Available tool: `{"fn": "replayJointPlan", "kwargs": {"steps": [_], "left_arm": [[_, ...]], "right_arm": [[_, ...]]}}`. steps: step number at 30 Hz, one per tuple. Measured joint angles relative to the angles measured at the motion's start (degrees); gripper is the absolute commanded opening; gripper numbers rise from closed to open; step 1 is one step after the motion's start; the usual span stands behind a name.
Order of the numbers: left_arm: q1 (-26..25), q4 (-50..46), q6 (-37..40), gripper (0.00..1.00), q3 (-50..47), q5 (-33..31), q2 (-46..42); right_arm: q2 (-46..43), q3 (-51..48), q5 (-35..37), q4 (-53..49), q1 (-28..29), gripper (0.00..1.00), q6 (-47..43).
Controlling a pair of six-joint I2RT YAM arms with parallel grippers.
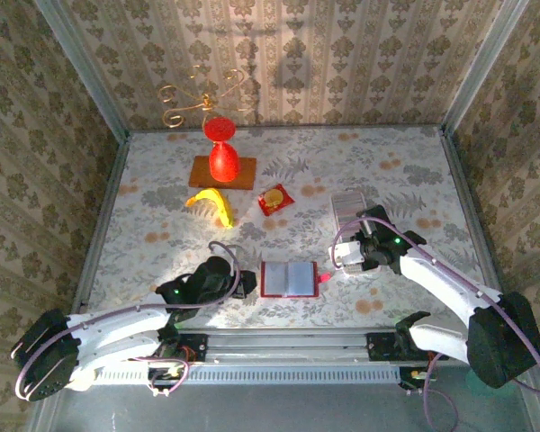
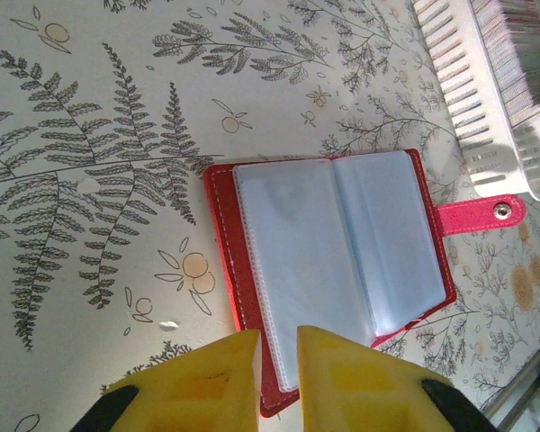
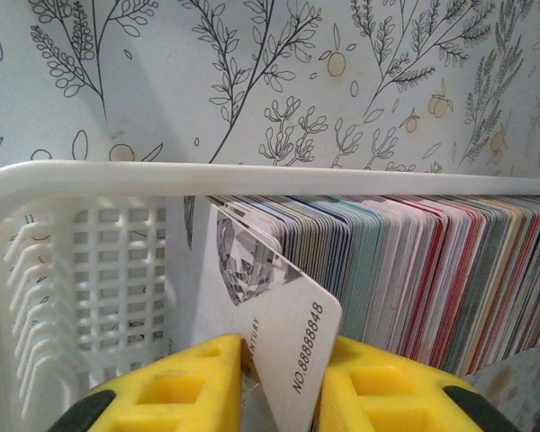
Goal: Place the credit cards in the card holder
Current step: Pick up the credit card from the storage box.
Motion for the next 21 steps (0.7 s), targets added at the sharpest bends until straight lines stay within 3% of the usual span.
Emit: {"fn": "replayJointPlan", "kwargs": {"steps": [10,15,21], "left_arm": [[0.0,0.0,-0.4,0.15,-0.1,0.3,0.0],[0.0,0.0,-0.4,0.15,-0.1,0.8,0.0],[-0.1,0.0,-0.5,0.18,0.0,1.0,0.0]], "right_arm": [[-3.3,0.0,0.2,-2.5,0.0,0.14,0.7],[-6.5,0.0,-0.9,-6.9,0.5,0.00,2.7],[-13.3,0.3,-5.0,-14.3,3.2,0.00,6.5]]}}
